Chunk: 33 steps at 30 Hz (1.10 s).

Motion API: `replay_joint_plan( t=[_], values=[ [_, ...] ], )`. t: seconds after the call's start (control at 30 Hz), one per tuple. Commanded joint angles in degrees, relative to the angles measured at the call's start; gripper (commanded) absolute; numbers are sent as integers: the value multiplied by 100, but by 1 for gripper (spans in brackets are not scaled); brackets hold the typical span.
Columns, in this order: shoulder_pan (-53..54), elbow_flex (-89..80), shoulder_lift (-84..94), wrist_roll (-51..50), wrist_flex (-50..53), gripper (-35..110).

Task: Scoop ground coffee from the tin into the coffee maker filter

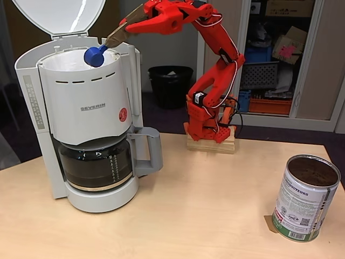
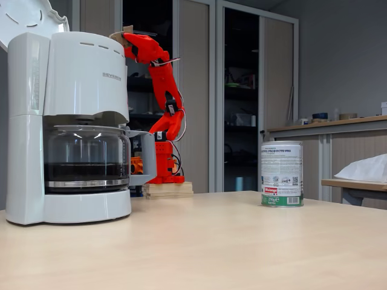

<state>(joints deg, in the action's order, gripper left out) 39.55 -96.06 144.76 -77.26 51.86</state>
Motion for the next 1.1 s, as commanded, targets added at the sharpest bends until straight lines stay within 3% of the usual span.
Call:
replay_joint_plan(
  t=[0.0,0.27,0.53,1.07],
  values=[
    [123,343,62,-439,343,0],
    [272,765,149,-712,853,0],
    [624,765,35,-272,193,0],
    [272,712,-35,-2294,-343,0]
  ],
)
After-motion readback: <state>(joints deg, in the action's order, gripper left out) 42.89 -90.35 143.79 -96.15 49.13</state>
